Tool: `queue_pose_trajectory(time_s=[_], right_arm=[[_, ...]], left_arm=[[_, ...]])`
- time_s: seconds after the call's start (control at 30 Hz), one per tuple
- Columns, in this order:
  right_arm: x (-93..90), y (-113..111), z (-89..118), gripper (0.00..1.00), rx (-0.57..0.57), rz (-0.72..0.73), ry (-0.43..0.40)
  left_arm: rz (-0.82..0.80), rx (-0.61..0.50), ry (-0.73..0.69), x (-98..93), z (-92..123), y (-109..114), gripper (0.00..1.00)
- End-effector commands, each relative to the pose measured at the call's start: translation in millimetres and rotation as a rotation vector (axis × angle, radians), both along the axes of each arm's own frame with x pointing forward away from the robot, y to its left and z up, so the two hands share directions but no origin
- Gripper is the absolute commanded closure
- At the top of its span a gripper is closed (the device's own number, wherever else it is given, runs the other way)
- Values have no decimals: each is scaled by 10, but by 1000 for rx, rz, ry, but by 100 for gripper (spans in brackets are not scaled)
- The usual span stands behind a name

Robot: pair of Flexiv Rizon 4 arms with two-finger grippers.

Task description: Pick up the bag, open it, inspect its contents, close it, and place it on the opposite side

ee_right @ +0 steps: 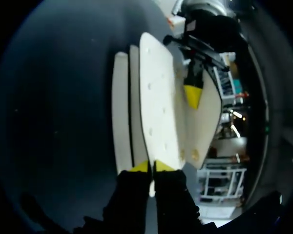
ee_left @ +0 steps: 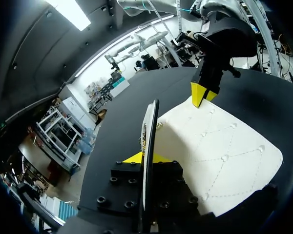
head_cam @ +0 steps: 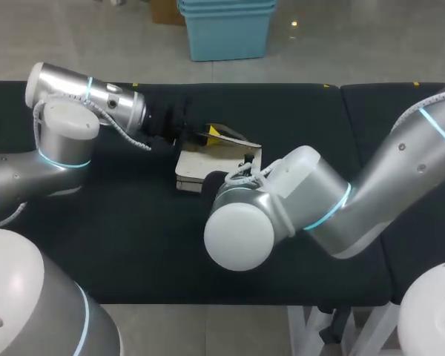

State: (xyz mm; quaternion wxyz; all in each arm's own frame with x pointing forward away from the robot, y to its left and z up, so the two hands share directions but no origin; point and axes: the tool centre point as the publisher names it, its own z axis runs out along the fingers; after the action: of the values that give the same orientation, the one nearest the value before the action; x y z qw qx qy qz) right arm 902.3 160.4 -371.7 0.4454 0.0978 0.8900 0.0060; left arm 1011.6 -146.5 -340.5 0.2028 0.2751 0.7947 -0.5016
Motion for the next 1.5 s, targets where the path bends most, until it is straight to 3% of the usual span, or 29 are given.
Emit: queue_pose_trajectory(time_s=[0.03, 0.23, 0.3, 0.37, 0.4, 0.43, 0.53, 0.6, 0.67, 0.8, 0.93, 1.07, 1.5], right_arm=[[3, -11, -24, 100, 2, 1, -5], [3, -11, -24, 100, 2, 1, -5], [3, -11, -24, 100, 2, 1, -5], [3, -11, -24, 100, 2, 1, -5], [3, -11, -24, 100, 2, 1, -5], [3, -11, -24, 100, 2, 1, -5], [3, -11, -24, 100, 2, 1, -5], [3, -11, -24, 100, 2, 1, -5], [3, -11, -24, 100, 2, 1, -5], [3, -11, -24, 100, 2, 1, -5], [3, -11, -24, 100, 2, 1, -5], [3, -11, -24, 100, 2, 1, -5], [3, -11, -24, 100, 2, 1, -5]], left_arm=[[0, -6, -30, -92, -83, 2, 100], [8, -6, -51, -111, -75, 22, 100], [17, -7, -43, -106, -42, 40, 56], [38, -6, -21, -99, 14, 53, 32], [53, -6, -11, -93, 52, 60, 10], [58, -2, 0, -89, 86, 66, 0], [87, 18, 47, -84, 175, 82, 0], [89, 28, 69, -87, 235, 87, 20], [118, 54, 69, -91, 271, 85, 48], [140, 102, 64, -73, 293, 75, 55], [162, 119, 69, -30, 255, 86, 68], [167, 116, 78, -28, 219, 127, 100], [126, 107, 11, -326, -63, 193, 100]])
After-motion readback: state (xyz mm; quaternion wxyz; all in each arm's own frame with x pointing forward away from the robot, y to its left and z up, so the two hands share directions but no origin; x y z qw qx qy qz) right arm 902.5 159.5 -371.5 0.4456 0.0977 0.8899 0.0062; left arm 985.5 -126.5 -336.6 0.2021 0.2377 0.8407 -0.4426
